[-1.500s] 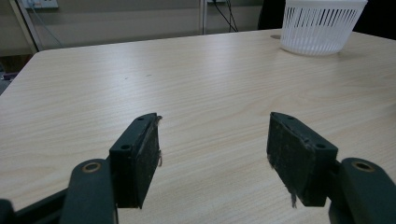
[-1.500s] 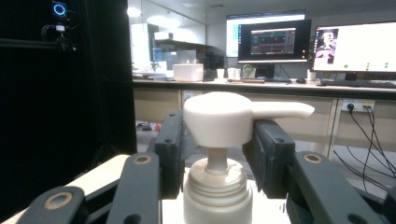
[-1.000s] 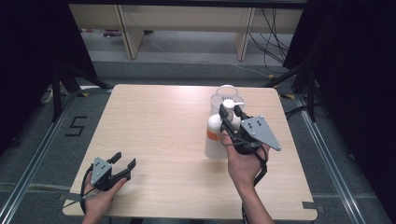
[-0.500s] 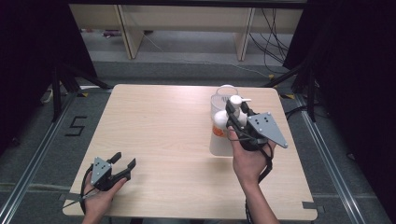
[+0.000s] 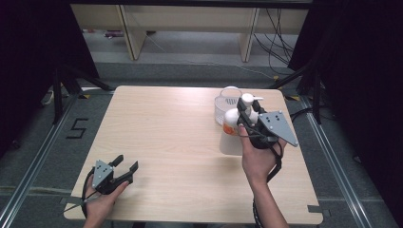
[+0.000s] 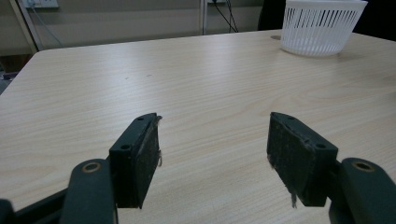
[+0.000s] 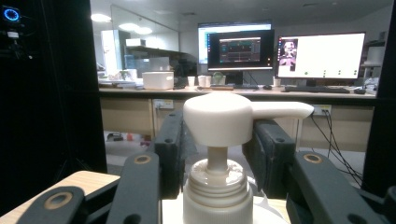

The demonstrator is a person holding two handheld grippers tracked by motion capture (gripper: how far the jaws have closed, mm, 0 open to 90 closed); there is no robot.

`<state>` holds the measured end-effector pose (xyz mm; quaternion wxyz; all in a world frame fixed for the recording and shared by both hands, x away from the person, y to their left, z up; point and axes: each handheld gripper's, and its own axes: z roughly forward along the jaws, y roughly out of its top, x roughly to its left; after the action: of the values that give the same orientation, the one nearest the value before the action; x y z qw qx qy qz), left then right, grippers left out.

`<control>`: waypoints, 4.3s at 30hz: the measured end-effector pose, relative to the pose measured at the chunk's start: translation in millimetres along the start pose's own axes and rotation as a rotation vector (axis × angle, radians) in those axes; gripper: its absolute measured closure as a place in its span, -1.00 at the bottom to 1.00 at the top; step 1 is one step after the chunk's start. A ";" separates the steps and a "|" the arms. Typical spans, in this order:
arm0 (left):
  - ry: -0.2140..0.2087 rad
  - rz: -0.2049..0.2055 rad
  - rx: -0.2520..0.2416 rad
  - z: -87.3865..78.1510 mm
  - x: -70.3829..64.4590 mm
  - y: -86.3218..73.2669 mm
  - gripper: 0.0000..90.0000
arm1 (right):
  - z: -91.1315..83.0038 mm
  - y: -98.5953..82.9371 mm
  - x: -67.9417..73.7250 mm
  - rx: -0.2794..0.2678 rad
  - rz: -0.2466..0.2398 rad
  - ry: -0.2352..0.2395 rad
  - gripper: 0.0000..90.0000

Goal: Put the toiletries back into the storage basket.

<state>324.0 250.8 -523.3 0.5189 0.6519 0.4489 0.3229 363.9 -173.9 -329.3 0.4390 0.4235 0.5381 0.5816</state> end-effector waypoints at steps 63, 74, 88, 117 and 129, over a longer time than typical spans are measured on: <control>0.003 -0.011 -0.002 -0.4 -0.9 -0.3 -0.25 | 40.2 5.9 -21.7 0.016 0.015 -0.060 0.33; 0.002 -0.007 0.000 -0.3 -1.0 -0.2 -0.25 | 50.8 7.8 -24.1 0.007 0.003 -0.074 0.34; 0.002 -0.010 0.000 -0.5 -1.0 -0.3 -0.25 | 63.9 9.6 -23.8 0.024 0.007 -0.073 0.33; -0.006 0.001 0.002 -1.1 -1.5 -0.3 -0.25 | 85.0 15.6 -26.3 0.038 0.004 -0.084 0.33; -0.005 0.001 0.003 -1.3 -1.2 -0.3 -0.26 | 90.4 22.6 -27.5 0.021 0.012 -0.087 0.33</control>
<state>322.3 250.2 -523.1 0.5189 0.6538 0.4477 0.3208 456.9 -178.3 -301.7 0.4541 0.4563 0.5220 0.5596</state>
